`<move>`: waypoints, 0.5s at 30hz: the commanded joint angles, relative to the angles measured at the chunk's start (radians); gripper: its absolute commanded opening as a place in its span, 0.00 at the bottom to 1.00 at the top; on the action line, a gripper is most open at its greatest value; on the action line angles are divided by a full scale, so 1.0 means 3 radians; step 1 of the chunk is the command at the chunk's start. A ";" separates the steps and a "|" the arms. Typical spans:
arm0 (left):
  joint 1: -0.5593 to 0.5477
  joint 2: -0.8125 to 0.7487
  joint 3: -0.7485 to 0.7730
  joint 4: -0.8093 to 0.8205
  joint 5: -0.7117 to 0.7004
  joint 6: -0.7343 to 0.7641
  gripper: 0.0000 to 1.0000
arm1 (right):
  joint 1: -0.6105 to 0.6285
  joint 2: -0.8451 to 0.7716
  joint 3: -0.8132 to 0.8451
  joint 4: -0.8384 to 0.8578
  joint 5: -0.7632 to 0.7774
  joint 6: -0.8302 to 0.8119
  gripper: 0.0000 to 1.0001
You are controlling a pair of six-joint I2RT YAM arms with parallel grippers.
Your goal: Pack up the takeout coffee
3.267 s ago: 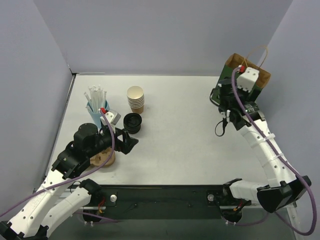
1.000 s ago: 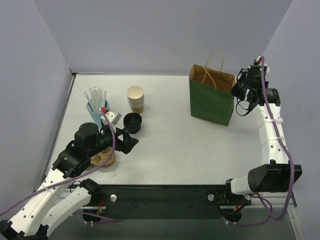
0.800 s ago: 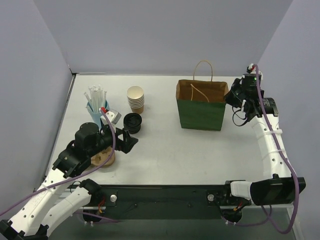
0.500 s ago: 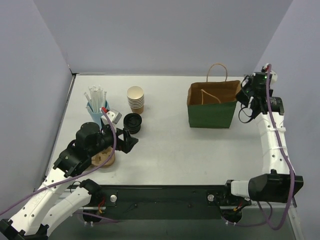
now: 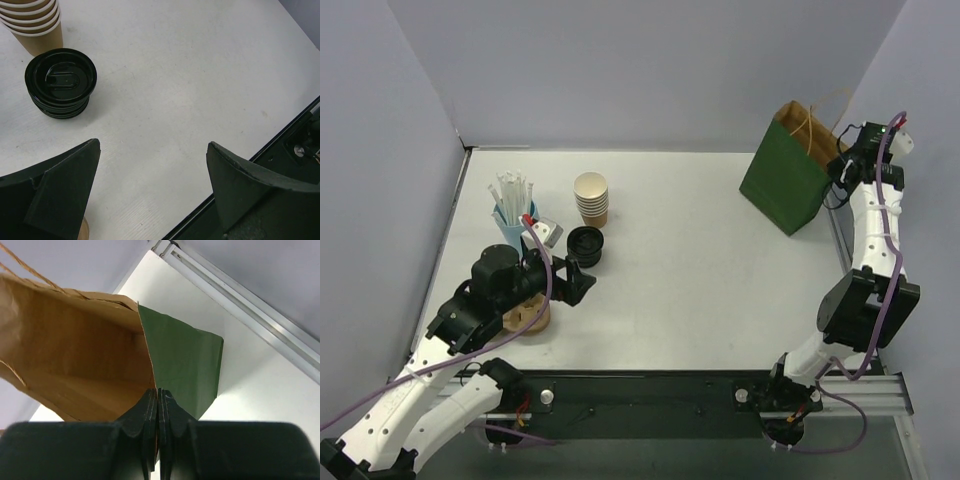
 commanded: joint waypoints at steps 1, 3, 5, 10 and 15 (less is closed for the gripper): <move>-0.0008 -0.0022 0.0047 0.0023 -0.0061 0.0050 0.97 | -0.0095 0.0074 0.0182 0.0170 -0.0017 0.0087 0.11; -0.0008 -0.0022 0.0052 0.0028 -0.0076 0.0050 0.97 | -0.0106 0.0090 0.0198 0.0165 -0.0108 0.0082 0.23; -0.0008 -0.0017 0.0057 0.0018 -0.0117 0.0050 0.97 | -0.0106 0.0074 0.0203 0.0145 -0.0140 0.0067 0.40; -0.0008 -0.0058 0.0062 0.0002 -0.0239 0.0040 0.97 | -0.0080 -0.0104 0.0269 -0.0054 -0.0053 0.0021 0.67; -0.0008 -0.0093 0.0072 -0.0054 -0.0561 0.0009 0.97 | 0.0017 -0.0314 0.0397 -0.0284 0.0198 -0.0240 0.80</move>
